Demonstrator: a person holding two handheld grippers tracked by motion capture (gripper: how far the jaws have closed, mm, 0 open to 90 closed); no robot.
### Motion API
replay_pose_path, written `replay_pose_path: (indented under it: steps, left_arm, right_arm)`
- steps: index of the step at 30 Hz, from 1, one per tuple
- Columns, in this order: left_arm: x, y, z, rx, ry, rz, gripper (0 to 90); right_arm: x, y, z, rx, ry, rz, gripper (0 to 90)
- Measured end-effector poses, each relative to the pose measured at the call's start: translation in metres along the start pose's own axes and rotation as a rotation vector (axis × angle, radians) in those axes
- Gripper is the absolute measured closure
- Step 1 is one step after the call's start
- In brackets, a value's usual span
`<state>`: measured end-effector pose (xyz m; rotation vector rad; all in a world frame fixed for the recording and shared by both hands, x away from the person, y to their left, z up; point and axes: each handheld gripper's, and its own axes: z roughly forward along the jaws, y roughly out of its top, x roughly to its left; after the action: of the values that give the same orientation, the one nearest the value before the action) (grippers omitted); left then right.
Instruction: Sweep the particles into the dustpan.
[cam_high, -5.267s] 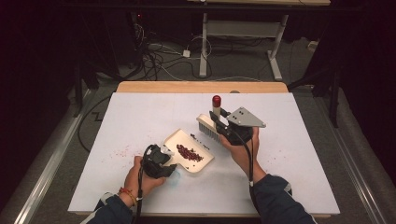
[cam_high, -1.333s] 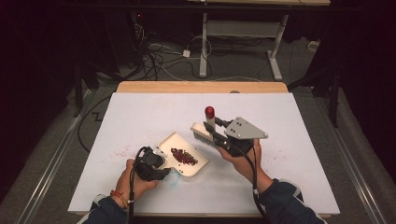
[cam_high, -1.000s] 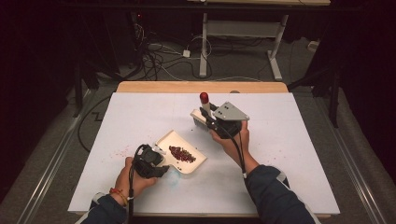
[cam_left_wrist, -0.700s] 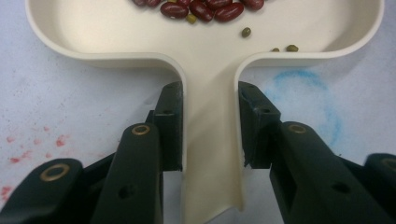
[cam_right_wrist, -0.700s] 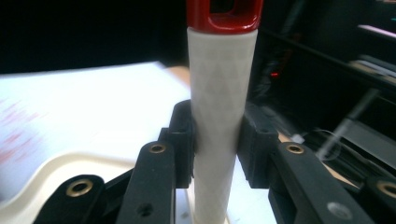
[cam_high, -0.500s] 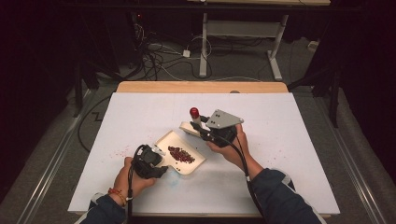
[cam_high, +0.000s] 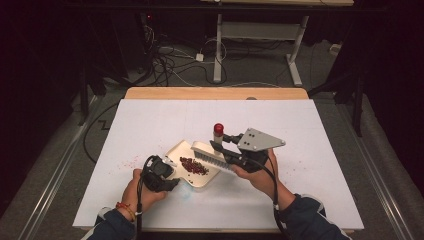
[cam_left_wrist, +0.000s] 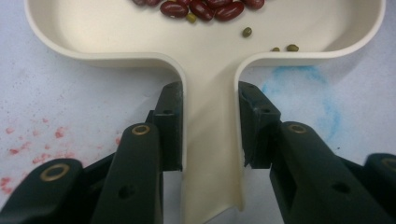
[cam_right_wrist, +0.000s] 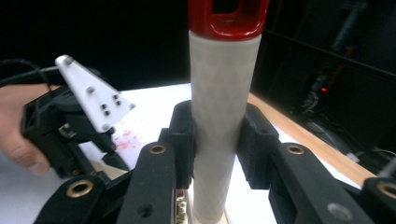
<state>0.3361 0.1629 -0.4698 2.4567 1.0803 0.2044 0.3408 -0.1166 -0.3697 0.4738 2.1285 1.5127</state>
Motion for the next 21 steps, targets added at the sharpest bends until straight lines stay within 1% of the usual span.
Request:
replay_pose_path:
  steps: [1, 3, 5, 7, 8, 10, 12, 14, 15, 18, 21]
  left_arm:
    - [0.0, 0.0, 0.0, 0.0, 0.0, 0.002, 63.7]
    - [0.0, 0.0, -0.001, 0.006, 0.002, 0.009, 63.7]
    - [0.0, 0.0, -0.001, 0.006, 0.003, 0.008, 63.7]
    - [0.0, 0.0, -0.001, 0.007, 0.006, 0.009, 63.7]
    - [0.0, 0.0, -0.001, 0.008, 0.007, 0.01, 63.7]
    - [-0.001, -0.001, -0.002, 0.009, 0.007, 0.009, 63.7]
    - [-0.001, -0.001, -0.002, 0.005, 0.008, 0.008, 63.7]
    - [-0.001, -0.001, -0.001, 0.005, 0.007, 0.005, 63.6]
    - [-0.001, -0.001, -0.001, 0.004, 0.007, 0.002, 63.7]
    - [0.0, -0.001, -0.001, 0.003, 0.006, 0.001, 63.7]
    - [-0.002, -0.001, 0.0, -0.003, 0.01, -0.006, 63.7]
  right_arm:
    - [-0.002, 0.0, -0.003, 0.004, -0.011, 0.001, 69.7]
    - [-0.006, -0.002, -0.009, 0.016, -0.059, -0.002, 69.7]
    - [-0.009, -0.005, -0.014, 0.023, -0.091, 0.004, 69.7]
    - [-0.01, -0.008, -0.015, 0.045, -0.118, -0.001, 69.7]
    - [-0.01, -0.011, -0.016, 0.056, -0.137, 0.005, 69.7]
    - [-0.008, -0.017, -0.014, 0.077, -0.134, 0.017, 69.7]
    - [-0.003, -0.021, -0.01, 0.092, -0.121, 0.011, 69.7]
    - [0.003, -0.02, -0.007, 0.085, -0.11, -0.003, 69.7]
    - [0.008, -0.019, -0.005, 0.083, -0.106, -0.019, 69.7]
    - [0.015, -0.017, 0.004, 0.05, -0.104, -0.02, 69.7]
    - [0.023, -0.017, 0.018, 0.039, -0.128, -0.032, 69.7]
